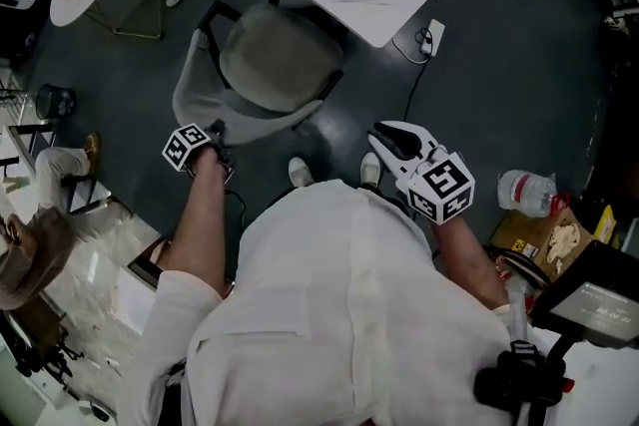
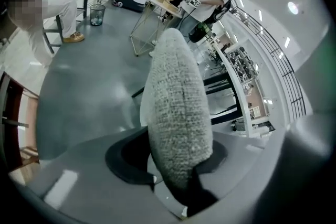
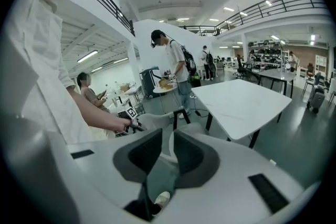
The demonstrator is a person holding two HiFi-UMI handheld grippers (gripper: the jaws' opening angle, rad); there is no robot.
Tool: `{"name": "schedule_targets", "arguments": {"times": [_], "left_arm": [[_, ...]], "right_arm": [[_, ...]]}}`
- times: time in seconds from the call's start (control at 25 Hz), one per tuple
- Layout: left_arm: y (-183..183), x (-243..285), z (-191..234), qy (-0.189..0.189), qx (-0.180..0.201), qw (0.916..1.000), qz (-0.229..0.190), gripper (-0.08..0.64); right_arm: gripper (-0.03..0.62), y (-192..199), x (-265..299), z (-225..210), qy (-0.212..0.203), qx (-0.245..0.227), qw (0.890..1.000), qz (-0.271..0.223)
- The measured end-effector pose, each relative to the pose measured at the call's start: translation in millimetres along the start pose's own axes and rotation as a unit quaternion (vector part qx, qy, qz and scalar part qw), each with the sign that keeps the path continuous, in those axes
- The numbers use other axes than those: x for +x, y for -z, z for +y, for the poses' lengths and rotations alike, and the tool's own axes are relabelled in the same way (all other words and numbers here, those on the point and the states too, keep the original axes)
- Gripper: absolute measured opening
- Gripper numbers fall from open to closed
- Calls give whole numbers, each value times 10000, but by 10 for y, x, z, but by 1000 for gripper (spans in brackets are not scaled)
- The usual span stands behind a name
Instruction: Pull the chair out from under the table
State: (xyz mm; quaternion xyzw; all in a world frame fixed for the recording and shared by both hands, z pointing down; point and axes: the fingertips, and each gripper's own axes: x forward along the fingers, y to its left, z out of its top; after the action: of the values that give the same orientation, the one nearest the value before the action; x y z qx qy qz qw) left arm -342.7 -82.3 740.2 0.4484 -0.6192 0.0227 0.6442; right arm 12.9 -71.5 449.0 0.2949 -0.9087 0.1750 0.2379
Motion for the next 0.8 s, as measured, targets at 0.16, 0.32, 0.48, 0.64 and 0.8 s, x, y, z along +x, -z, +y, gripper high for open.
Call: {"name": "schedule_targets", "arguments": {"times": [0.16, 0.32, 0.48, 0.64, 0.8], "left_arm": [[-45, -50, 78, -265, -201, 9994, -34, 144], [-88, -49, 120, -428, -591, 9969, -288, 116], [-167, -33, 136, -565, -850, 9937, -462, 101], [-179, -18, 129, -538, -1057, 9918, -482, 100], [-352, -47, 196, -573, -1167, 9897, -601, 95]], "right_arm": [[67, -41, 77, 29, -144, -36, 9999, -26], [66, -62, 78, -19, -129, -56, 9999, -66], [64, -39, 51, -57, -46, -10, 9999, -96], [61, 27, -27, -96, 69, 61, 9999, -124], [58, 28, 1, -94, 94, 103, 9997, -178]]}}
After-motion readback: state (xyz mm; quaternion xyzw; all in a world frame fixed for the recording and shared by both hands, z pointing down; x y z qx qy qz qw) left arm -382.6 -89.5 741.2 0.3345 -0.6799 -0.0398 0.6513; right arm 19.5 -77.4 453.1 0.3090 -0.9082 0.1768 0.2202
